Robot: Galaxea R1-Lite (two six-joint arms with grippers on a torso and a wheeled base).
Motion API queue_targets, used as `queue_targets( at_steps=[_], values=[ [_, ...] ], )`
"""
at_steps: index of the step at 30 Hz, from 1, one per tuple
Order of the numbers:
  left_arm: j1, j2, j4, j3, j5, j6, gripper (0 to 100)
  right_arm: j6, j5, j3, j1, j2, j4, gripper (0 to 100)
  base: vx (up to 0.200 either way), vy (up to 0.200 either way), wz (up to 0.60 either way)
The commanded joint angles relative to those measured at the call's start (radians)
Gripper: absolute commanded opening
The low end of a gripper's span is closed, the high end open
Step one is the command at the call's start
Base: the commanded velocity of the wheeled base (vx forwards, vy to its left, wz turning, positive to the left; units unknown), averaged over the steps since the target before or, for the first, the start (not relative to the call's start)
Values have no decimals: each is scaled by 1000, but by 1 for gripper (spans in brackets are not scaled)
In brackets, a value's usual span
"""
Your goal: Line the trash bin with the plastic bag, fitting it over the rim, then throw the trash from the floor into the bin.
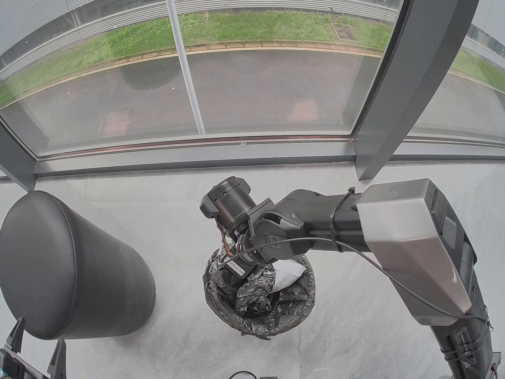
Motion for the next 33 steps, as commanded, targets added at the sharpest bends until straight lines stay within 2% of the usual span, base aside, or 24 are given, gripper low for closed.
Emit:
queue_targets(
  at_steps=[1, 29, 33],
  values=[
    [0, -15, 0, 17, 0, 0, 100, 2, 0, 0, -7, 35, -1, 0, 0, 0, 0],
    [0, -15, -1, 17, 0, 0, 100, 32, 0, 0, -72, 210, -8, 0, 0, 0, 0],
    [0, -15, 0, 17, 0, 0, 100, 31, 7, 0, -90, 246, -61, 0, 0, 0, 0]
  ],
)
